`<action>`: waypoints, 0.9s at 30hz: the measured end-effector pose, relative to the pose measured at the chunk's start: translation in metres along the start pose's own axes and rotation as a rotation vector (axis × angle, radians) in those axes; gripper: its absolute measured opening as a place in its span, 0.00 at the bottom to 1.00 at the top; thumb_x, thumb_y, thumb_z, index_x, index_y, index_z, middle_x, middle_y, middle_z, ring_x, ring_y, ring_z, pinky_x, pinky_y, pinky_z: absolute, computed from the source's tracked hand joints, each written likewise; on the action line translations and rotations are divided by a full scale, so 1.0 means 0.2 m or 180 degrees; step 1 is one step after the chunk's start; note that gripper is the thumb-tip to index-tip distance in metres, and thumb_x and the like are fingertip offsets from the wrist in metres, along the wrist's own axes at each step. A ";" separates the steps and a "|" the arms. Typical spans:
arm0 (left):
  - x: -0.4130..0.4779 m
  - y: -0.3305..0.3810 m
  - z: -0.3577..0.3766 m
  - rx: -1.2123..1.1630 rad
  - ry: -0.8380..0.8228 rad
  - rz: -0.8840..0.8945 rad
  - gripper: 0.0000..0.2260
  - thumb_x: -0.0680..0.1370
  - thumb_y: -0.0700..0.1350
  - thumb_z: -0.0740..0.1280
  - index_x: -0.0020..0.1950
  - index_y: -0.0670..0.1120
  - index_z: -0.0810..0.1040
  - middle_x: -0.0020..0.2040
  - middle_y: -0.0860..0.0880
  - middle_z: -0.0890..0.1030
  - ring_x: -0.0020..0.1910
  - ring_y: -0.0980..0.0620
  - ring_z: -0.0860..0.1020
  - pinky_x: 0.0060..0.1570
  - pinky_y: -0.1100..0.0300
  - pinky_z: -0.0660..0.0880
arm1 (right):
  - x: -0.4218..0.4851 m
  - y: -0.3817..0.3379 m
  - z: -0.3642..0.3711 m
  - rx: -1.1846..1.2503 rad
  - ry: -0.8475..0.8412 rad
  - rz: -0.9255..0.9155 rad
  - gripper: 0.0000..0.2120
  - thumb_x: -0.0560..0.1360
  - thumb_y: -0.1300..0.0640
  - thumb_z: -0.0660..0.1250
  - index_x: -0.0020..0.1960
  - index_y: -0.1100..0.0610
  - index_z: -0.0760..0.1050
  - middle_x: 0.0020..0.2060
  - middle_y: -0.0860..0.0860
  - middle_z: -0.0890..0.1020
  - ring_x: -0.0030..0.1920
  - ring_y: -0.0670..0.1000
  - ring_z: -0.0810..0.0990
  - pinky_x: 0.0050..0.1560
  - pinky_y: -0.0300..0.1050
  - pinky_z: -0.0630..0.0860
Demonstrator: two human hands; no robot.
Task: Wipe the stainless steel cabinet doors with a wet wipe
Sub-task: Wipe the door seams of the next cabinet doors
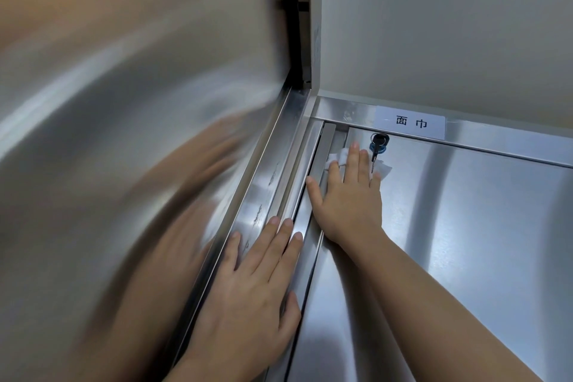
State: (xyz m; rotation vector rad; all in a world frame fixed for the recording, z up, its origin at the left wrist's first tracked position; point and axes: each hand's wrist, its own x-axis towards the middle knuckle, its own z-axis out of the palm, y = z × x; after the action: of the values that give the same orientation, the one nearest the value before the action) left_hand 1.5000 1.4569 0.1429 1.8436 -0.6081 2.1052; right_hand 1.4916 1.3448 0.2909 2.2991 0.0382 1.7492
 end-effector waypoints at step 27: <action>0.01 0.01 -0.05 -0.0059 -0.0062 -0.0049 0.27 0.69 0.48 0.58 0.67 0.41 0.73 0.69 0.46 0.71 0.68 0.46 0.68 0.62 0.45 0.62 | -0.27 -0.01 0.06 -0.0088 -0.0016 -0.0222 0.33 0.77 0.37 0.41 0.76 0.54 0.51 0.74 0.59 0.36 0.74 0.55 0.35 0.72 0.54 0.41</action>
State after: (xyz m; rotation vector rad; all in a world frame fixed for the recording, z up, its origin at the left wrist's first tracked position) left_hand 1.4909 1.4593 0.1431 1.8551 -0.6139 2.0671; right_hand 1.4889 1.3350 0.2362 2.2548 0.0917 1.6993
